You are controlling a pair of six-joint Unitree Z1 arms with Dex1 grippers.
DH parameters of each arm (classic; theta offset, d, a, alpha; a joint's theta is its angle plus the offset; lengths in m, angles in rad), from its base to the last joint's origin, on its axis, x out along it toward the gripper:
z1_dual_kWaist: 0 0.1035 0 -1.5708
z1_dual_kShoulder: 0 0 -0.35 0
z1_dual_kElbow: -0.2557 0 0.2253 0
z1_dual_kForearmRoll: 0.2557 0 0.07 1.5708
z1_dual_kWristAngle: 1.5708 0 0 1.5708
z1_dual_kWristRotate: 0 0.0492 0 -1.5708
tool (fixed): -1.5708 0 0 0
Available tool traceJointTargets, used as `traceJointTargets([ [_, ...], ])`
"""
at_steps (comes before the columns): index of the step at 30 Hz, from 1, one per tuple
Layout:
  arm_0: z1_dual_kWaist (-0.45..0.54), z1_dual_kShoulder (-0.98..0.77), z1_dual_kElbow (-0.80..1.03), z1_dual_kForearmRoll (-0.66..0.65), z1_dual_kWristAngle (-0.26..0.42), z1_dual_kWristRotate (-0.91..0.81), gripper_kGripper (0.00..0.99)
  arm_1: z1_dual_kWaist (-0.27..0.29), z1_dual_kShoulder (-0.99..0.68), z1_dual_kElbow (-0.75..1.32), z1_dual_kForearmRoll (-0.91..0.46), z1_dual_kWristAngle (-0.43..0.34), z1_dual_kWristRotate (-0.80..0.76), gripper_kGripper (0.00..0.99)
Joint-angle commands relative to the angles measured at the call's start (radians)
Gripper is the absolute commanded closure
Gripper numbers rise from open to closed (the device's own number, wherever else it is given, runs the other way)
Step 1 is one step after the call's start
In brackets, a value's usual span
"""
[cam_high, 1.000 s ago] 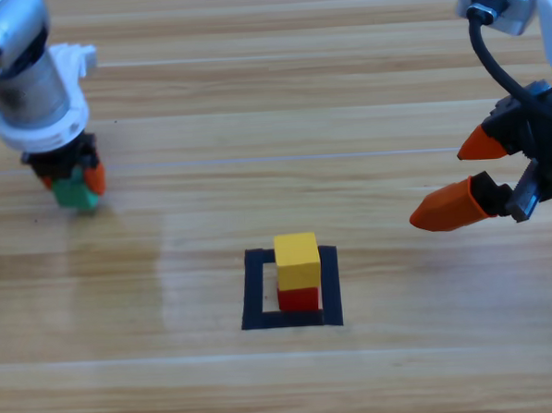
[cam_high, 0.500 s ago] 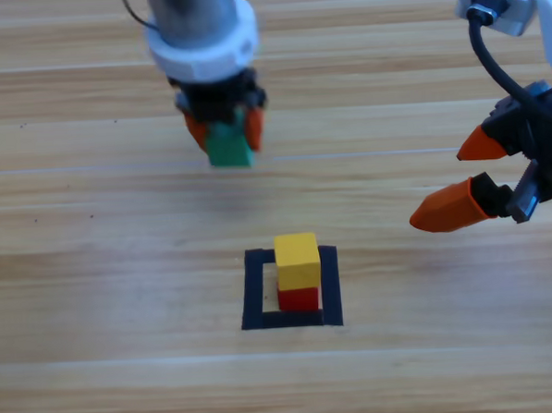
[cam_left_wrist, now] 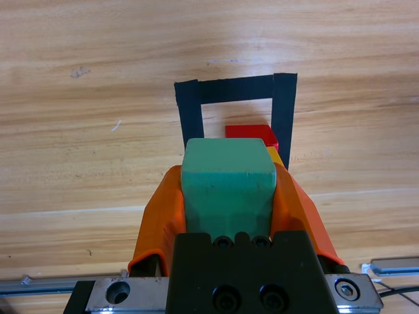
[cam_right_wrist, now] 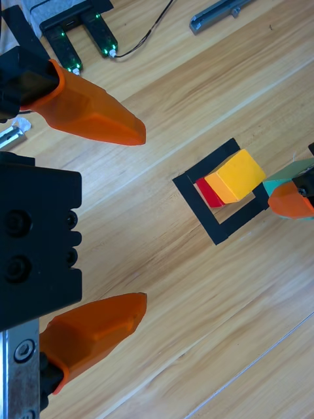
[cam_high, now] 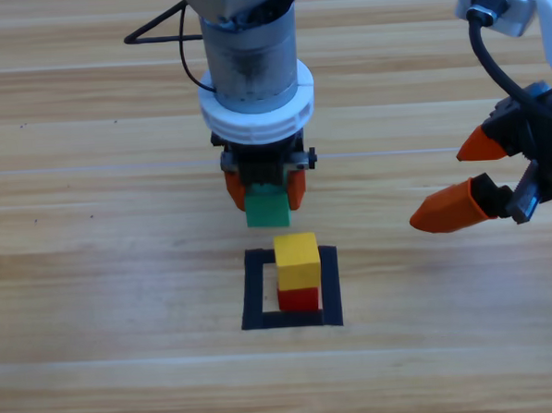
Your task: Stack the blocks in the rectangular block: red at the bottom, yellow in the middle, green on top
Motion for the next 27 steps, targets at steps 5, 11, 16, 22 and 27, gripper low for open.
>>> traceJointTargets([
  [5, -0.049, -0.01, 0.035, 0.007, 0.008, -0.053, 0.99, 0.023, -0.01, 0.034, 0.015, 0.013, -0.014, 0.0],
  [11, -0.066, -0.036, 0.058, 0.007, 0.016, -0.102, 0.99, 0.023, -0.01, 0.036, 0.015, 0.013, -0.014, 0.0],
  [16, -0.086, -0.037, 0.055, 0.007, 0.026, -0.118, 0.99, 0.023, -0.013, 0.037, 0.015, 0.013, -0.016, 0.0],
  [22, -0.105, -0.039, 0.055, 0.007, 0.031, -0.13, 0.99, 0.023, -0.013, 0.037, 0.015, 0.013, -0.016, 0.0],
  [27, -0.111, -0.025, 0.044, 0.007, 0.037, -0.135, 0.99, 0.023, -0.013, 0.037, 0.015, 0.013, -0.016, 0.0],
])
